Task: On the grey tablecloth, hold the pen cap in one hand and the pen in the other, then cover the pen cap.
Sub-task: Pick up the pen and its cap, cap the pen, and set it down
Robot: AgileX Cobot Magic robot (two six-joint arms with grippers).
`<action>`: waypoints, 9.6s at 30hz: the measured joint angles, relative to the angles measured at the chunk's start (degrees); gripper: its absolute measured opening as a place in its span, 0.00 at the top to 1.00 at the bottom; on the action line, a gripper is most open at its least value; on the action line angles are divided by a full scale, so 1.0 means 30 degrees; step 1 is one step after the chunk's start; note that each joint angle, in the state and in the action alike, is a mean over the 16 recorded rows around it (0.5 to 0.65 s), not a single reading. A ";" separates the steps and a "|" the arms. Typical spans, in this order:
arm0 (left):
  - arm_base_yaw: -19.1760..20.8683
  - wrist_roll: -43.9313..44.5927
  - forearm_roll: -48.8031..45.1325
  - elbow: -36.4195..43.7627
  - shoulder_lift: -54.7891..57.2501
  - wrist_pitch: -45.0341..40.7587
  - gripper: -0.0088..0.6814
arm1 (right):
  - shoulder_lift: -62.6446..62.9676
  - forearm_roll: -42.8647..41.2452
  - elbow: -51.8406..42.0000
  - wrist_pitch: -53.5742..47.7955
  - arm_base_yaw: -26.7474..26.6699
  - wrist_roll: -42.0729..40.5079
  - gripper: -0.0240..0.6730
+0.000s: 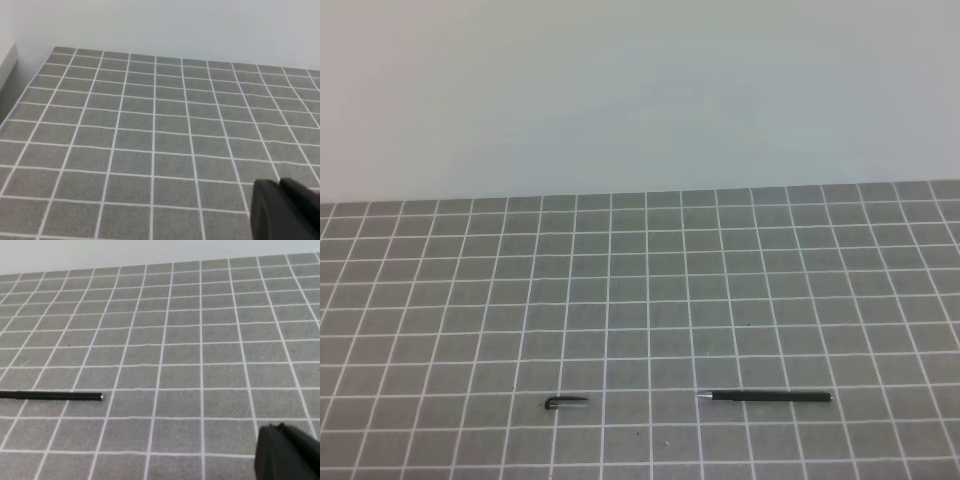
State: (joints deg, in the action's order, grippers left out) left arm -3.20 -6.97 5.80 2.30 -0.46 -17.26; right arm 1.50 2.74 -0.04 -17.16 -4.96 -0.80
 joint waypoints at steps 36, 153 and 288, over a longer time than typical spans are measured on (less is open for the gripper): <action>-0.0007 0.0296 -0.0501 0.0052 -0.0322 0.8456 0.99 | -0.0058 -0.0006 0.0042 0.0000 0.0002 0.0000 0.96; -0.2016 0.4500 0.1858 -0.8510 0.8518 -0.6813 0.99 | -1.4560 0.1383 1.4566 -1.4207 -0.0067 -1.0827 0.96; -0.6186 2.4031 0.3175 -2.1450 3.0231 -1.2991 0.48 | -3.5321 0.3235 2.7838 -1.7310 -0.7659 -1.4443 0.87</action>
State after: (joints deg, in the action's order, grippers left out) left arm -21.76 65.13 15.32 -62.05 90.24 -56.23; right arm -104.46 12.45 83.47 -69.09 -27.94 -44.13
